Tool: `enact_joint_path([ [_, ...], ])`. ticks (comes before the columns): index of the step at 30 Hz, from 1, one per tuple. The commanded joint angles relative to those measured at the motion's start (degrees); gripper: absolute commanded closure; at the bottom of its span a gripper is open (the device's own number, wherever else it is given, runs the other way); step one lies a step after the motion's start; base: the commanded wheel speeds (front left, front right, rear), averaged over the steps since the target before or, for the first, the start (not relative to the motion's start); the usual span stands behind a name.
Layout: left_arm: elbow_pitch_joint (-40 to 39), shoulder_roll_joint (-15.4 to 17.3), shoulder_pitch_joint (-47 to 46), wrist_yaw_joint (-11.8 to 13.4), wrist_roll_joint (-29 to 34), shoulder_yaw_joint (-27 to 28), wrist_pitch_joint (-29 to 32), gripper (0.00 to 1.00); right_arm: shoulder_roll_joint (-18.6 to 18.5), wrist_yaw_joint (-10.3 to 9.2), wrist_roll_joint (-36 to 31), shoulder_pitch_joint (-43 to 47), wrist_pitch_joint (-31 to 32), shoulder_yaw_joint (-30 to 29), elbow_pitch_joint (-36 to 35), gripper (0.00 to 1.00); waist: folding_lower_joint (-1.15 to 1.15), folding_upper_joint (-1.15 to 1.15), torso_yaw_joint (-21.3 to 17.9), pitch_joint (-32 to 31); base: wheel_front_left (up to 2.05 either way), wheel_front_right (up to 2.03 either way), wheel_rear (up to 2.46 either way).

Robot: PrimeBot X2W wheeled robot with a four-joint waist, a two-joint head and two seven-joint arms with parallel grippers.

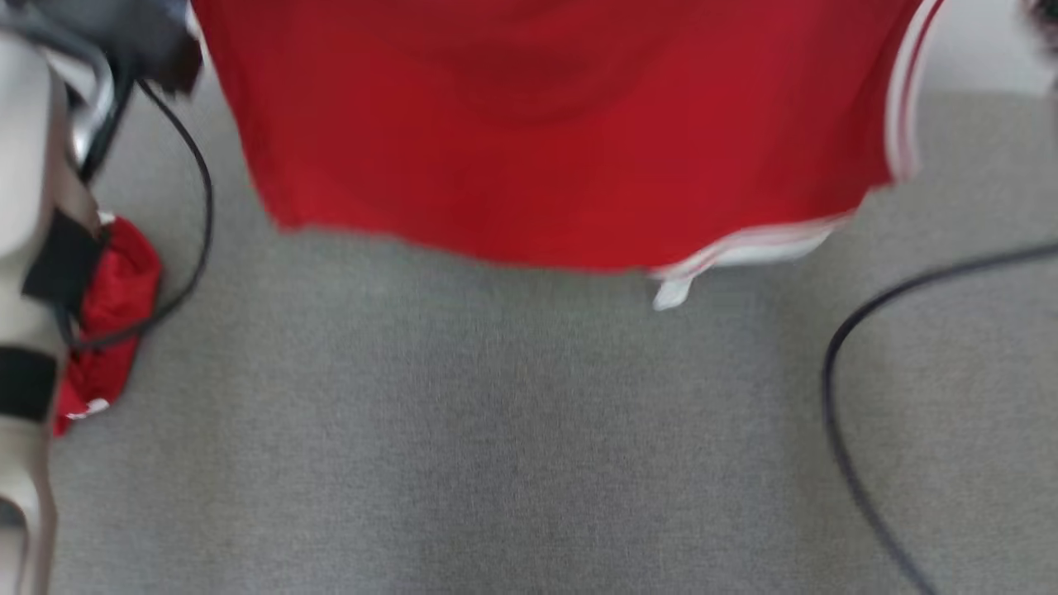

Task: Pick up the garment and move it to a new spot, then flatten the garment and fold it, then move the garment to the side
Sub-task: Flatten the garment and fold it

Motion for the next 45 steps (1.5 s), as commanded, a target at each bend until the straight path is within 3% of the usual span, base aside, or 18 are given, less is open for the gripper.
enact_joint_path([
  [1, 1.38, -0.35, -4.25, 0.78, 1.75, -1.03, -0.09, 1.00, -1.02, -0.07, -0.45, -4.33, 0.01, -0.87, 1.90, 1.00, -0.01, 0.00, 0.37, 9.57, 0.00, 0.00, 0.00],
  [10, -0.24, -0.84, -19.03, 4.27, 5.14, -1.68, -0.08, 1.00, -0.34, -0.07, -9.57, -20.56, 0.01, -6.87, 3.76, 1.00, -0.01, 0.00, 0.27, 16.97, 0.00, 0.00, 0.00],
  [18, -4.52, 0.62, -13.11, 3.58, 1.21, 0.65, -0.08, 1.00, -0.98, -0.07, -8.51, -15.59, 0.01, -10.73, -0.46, 1.00, -0.01, 0.00, -0.75, 20.50, 0.00, 0.00, 0.00],
  [24, -9.07, -0.75, -0.32, 3.09, -2.54, 4.30, -0.09, 1.00, -3.79, -0.07, 0.97, 0.17, -0.02, -10.30, -8.52, 1.00, -0.01, 0.00, -1.76, 21.26, 0.00, 0.00, 0.00],
  [30, -13.38, -4.04, 16.74, 2.59, -5.29, 9.24, -0.09, 1.00, -4.84, -0.07, 8.27, 21.59, -0.01, -14.49, -15.86, 1.00, -0.01, 0.00, -2.15, 18.21, 0.00, 0.00, 0.00],
  [35, -14.38, -7.80, 30.49, 2.04, -5.59, 14.03, -0.09, 1.00, -4.35, -0.08, 7.85, 37.99, -0.01, -15.25, -20.03, 1.00, -0.01, 0.00, -2.48, 13.48, 0.00, 0.00, 0.00],
  [39, -13.96, -10.65, 39.95, 1.62, -6.11, 18.67, -0.09, 1.00, -1.73, -0.09, 7.88, 48.89, -0.01, -17.30, -20.39, 1.00, -0.01, 0.00, -3.06, 9.09, 0.00, 0.00, 0.00],
  [45, -12.54, -12.28, 50.19, 0.72, -3.38, 20.90, -0.10, 1.00, 1.72, -0.10, 7.42, 60.75, -0.02, -19.97, -18.82, 1.00, -0.01, 0.00, -4.13, 3.47, 0.00, 0.00, 0.00],
])
